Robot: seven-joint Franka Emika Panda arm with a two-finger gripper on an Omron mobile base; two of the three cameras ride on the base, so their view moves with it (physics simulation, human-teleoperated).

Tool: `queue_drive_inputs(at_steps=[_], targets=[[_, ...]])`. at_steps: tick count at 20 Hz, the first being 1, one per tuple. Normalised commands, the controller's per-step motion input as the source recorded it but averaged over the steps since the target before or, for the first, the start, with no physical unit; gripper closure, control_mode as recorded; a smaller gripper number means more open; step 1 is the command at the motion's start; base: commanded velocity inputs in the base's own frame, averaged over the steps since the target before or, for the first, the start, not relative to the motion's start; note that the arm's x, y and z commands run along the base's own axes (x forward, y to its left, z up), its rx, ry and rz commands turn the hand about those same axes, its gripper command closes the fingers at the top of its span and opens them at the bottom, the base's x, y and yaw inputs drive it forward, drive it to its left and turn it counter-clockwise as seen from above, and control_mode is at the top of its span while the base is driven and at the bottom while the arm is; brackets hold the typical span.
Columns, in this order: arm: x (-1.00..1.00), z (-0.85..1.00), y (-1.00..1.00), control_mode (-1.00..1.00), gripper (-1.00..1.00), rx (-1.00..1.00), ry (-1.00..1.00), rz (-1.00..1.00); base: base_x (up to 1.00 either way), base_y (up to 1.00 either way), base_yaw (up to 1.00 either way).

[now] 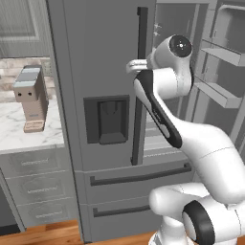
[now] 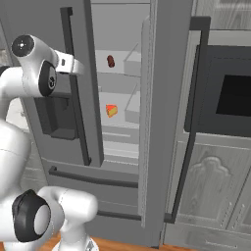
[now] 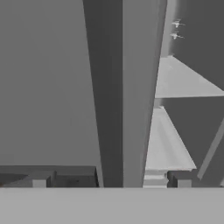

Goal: Retrieve the sausage and cheese from the fridge and place them on the cutting board on the counter.

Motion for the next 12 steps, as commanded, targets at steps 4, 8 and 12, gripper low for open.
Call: queue_drive_inputs(at_steps=[4, 8, 12], targets=[[0.58, 0.00, 0.03, -1.00, -1.00, 0.00, 0.00, 0.00, 0.00, 0.00, 0.00], [0.54, 0.00, 0.09, -1.00, -1.00, 0.00, 0.00, 0.00, 0.00, 0.00, 0.00], [0.45, 0.00, 0.22, -1.00, -1.00, 0.00, 0.00, 0.00, 0.00, 0.00, 0.00]])
